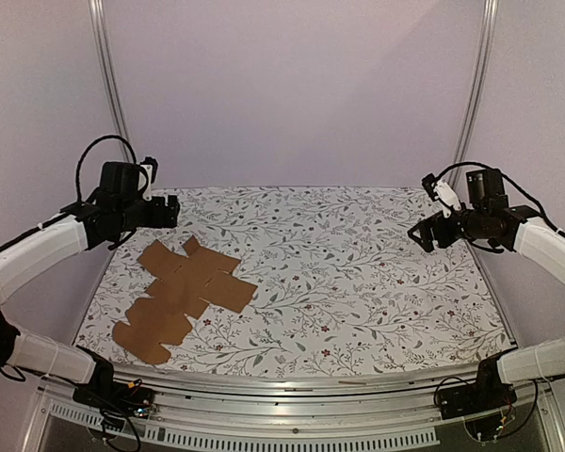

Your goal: Fold the paper box

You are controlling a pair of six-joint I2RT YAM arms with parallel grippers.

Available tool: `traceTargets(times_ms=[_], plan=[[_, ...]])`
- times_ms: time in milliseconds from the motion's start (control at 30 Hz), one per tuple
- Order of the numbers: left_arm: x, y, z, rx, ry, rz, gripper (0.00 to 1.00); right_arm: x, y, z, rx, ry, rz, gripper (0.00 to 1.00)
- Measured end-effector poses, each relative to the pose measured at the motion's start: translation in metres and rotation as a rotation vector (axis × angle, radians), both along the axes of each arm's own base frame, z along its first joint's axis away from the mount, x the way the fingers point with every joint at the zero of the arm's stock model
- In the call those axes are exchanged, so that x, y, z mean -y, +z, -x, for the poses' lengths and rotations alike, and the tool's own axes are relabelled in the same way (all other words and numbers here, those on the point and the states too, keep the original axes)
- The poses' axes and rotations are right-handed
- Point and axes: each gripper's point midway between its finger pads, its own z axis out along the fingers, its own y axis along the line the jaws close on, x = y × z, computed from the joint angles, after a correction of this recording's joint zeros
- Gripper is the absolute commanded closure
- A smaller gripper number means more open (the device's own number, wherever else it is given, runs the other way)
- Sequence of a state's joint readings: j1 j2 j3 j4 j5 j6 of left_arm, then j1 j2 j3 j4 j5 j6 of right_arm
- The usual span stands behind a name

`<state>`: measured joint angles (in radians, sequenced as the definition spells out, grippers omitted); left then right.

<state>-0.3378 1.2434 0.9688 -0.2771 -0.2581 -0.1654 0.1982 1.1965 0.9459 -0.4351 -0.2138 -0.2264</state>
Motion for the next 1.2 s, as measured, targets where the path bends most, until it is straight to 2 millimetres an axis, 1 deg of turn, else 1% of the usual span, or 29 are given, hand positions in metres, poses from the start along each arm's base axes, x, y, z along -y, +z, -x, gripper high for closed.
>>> traceTargets(times_ms=[100,167,267,367,567,667,767,833,900,933,1100,1133,1200], plan=[[-0.006,-0.009,-0.004,-0.038,0.031,-0.024,0.03,0.000,0.003,-0.003,0.022,-0.013,-0.014,0.01],[-0.015,-0.017,-0.009,-0.079,0.065,-0.038,0.03,-0.001,0.001,-0.003,0.025,-0.007,-0.015,0.01],[-0.040,-0.035,-0.018,-0.151,0.144,-0.049,0.04,-0.004,-0.006,0.001,0.017,0.034,-0.002,0.01],[-0.064,-0.056,-0.024,-0.232,0.210,-0.067,0.04,-0.010,-0.014,0.009,0.002,0.103,0.012,0.01],[-0.094,-0.098,-0.021,-0.370,0.278,-0.106,0.02,-0.023,-0.018,0.023,-0.019,0.219,0.001,0.01],[-0.106,-0.114,-0.020,-0.420,0.296,-0.093,0.03,-0.027,-0.019,0.027,-0.025,0.256,-0.002,0.01],[-0.115,-0.127,-0.026,-0.464,0.301,-0.050,0.06,-0.031,-0.020,0.032,-0.032,0.285,-0.010,0.01],[-0.118,-0.136,-0.032,-0.490,0.295,-0.018,0.10,-0.032,-0.020,0.034,-0.037,0.300,-0.013,0.01],[-0.120,-0.148,-0.037,-0.521,0.284,0.038,0.25,-0.034,-0.021,0.036,-0.043,0.312,-0.016,0.01],[-0.120,-0.154,-0.039,-0.536,0.275,0.077,0.27,-0.034,-0.021,0.037,-0.045,0.318,-0.018,0.01],[-0.124,-0.179,-0.044,-0.601,0.235,0.297,0.30,-0.037,-0.023,0.042,-0.057,0.342,-0.025,0.01],[-0.125,-0.182,-0.044,-0.610,0.234,0.324,0.30,-0.037,-0.023,0.042,-0.057,0.346,-0.025,0.01],[-0.125,-0.187,-0.044,-0.623,0.228,0.358,0.34,-0.038,-0.023,0.044,-0.061,0.352,-0.027,0.01]])
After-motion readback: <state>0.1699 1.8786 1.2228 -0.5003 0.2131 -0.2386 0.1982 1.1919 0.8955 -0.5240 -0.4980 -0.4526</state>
